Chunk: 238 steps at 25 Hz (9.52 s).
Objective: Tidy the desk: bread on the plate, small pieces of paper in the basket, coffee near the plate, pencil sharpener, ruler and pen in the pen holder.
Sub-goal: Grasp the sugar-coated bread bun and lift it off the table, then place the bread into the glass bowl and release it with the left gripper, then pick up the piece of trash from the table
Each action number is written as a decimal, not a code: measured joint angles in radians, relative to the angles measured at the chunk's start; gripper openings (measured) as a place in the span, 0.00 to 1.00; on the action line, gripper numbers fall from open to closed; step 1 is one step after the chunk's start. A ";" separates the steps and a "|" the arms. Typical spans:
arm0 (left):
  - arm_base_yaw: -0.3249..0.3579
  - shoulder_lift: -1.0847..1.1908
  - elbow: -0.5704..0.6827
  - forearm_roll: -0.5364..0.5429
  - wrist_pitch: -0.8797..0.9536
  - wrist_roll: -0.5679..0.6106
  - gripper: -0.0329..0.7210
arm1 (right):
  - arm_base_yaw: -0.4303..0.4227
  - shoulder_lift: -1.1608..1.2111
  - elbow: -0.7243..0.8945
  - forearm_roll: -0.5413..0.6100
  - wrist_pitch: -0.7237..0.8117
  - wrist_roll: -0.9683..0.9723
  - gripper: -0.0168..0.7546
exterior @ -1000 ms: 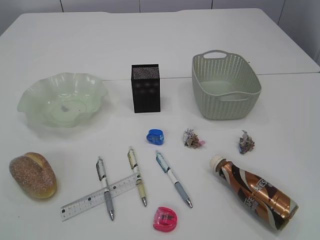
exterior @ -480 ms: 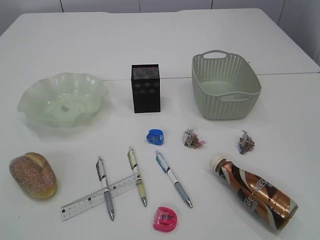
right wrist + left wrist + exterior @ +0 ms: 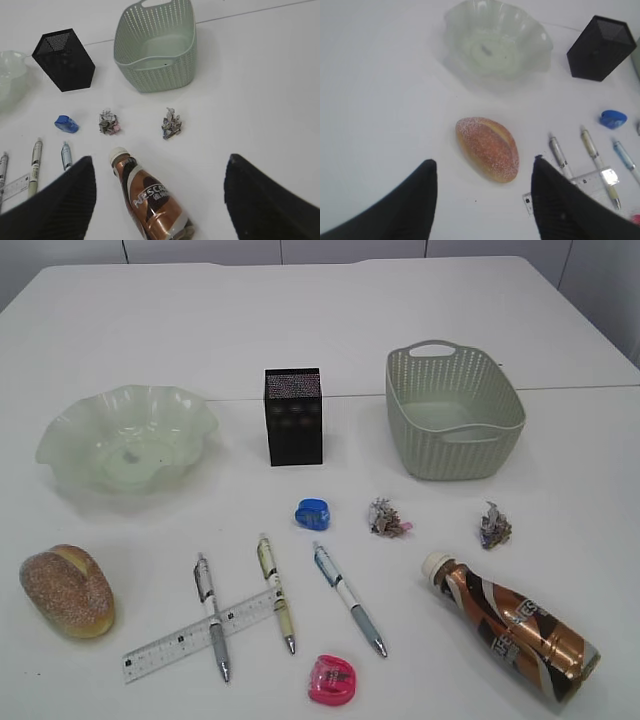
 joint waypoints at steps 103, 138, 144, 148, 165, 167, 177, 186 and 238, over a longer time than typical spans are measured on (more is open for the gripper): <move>-0.202 1.353 -0.477 0.128 0.040 -0.736 0.88 | 0.002 0.651 -0.363 -0.083 0.119 0.008 0.78; -0.099 1.119 -0.678 0.048 -0.172 -0.733 0.69 | 0.002 0.651 -0.363 -0.113 0.122 0.004 0.78; -0.088 1.296 -0.900 0.047 -0.172 -0.733 0.68 | 0.002 0.651 -0.363 -0.120 0.122 0.002 0.78; -0.088 1.422 -1.018 0.044 -0.172 -0.733 0.68 | 0.002 0.652 -0.363 -0.124 0.122 0.002 0.78; -0.084 1.627 -1.096 0.021 -0.137 -0.733 0.81 | 0.002 0.702 -0.363 -0.128 0.137 0.000 0.78; -0.084 1.627 -1.096 0.021 -0.118 -0.733 0.84 | 0.002 0.702 -0.363 -0.128 0.137 0.000 0.78; -0.084 1.584 -1.096 0.021 -0.024 -0.693 0.85 | 0.002 0.702 -0.364 -0.128 0.157 0.000 0.78; -0.084 1.386 -1.096 0.095 0.149 -0.377 0.77 | 0.002 0.698 -0.365 -0.126 0.197 0.000 0.78; -0.164 0.634 -0.410 0.026 0.350 0.153 0.69 | 0.154 1.377 -0.650 -0.195 0.032 0.108 0.78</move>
